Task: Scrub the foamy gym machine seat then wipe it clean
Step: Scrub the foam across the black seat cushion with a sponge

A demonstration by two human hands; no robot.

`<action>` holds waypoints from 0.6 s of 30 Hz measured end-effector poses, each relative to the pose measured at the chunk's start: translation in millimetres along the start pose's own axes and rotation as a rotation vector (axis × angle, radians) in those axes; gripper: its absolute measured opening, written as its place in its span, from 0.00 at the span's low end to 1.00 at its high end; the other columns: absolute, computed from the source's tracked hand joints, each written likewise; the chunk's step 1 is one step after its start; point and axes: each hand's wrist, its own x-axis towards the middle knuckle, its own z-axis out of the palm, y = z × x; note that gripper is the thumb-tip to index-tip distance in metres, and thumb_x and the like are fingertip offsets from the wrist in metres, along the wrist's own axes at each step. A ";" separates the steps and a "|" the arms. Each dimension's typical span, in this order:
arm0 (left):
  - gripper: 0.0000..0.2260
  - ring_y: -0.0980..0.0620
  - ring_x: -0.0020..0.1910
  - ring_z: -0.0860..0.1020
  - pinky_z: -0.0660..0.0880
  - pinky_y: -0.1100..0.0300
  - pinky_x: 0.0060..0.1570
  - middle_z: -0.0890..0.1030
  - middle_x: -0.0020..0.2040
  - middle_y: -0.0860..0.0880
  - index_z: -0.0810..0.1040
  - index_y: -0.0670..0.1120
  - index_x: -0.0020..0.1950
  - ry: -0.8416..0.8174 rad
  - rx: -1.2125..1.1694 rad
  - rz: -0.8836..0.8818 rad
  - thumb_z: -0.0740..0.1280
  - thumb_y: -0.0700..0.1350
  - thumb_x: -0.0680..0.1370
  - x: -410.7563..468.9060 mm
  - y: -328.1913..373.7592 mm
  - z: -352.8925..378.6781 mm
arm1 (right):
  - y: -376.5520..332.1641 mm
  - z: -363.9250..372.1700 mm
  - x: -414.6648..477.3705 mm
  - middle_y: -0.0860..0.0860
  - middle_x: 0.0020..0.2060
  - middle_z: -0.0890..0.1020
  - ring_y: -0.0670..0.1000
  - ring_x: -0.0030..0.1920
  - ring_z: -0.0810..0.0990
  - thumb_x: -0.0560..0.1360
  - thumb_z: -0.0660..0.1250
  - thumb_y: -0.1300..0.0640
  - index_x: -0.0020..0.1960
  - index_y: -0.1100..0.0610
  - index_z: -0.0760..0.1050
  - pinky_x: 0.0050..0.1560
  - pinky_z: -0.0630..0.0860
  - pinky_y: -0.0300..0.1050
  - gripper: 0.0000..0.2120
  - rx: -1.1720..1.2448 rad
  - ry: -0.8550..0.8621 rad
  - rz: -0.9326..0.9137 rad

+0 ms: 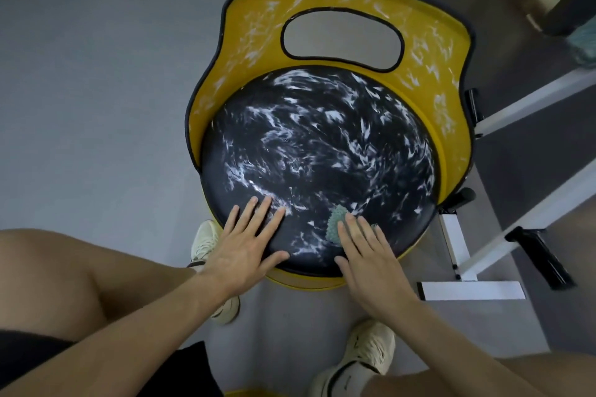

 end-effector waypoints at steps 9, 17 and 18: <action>0.37 0.46 0.81 0.38 0.45 0.41 0.79 0.44 0.83 0.47 0.41 0.52 0.83 0.010 0.028 0.050 0.43 0.72 0.81 8.3 -9.2 3.3 | -20.0 8.9 15.2 0.56 0.80 0.62 0.59 0.80 0.58 0.85 0.49 0.48 0.81 0.59 0.59 0.77 0.62 0.61 0.28 -0.027 -0.024 -0.247; 0.40 0.45 0.82 0.39 0.43 0.42 0.78 0.43 0.83 0.46 0.44 0.51 0.83 0.042 0.019 0.086 0.45 0.74 0.79 15.9 -21.2 0.4 | -22.1 4.7 -3.8 0.56 0.80 0.62 0.60 0.80 0.58 0.85 0.49 0.45 0.80 0.60 0.60 0.77 0.58 0.60 0.29 -0.077 -0.058 -0.256; 0.41 0.45 0.82 0.40 0.42 0.42 0.78 0.44 0.83 0.46 0.44 0.51 0.84 0.051 0.019 0.079 0.45 0.74 0.79 16.3 -23.4 -2.4 | -19.5 4.8 -9.9 0.56 0.79 0.63 0.61 0.80 0.59 0.85 0.48 0.45 0.80 0.60 0.61 0.76 0.59 0.60 0.29 -0.088 -0.055 -0.278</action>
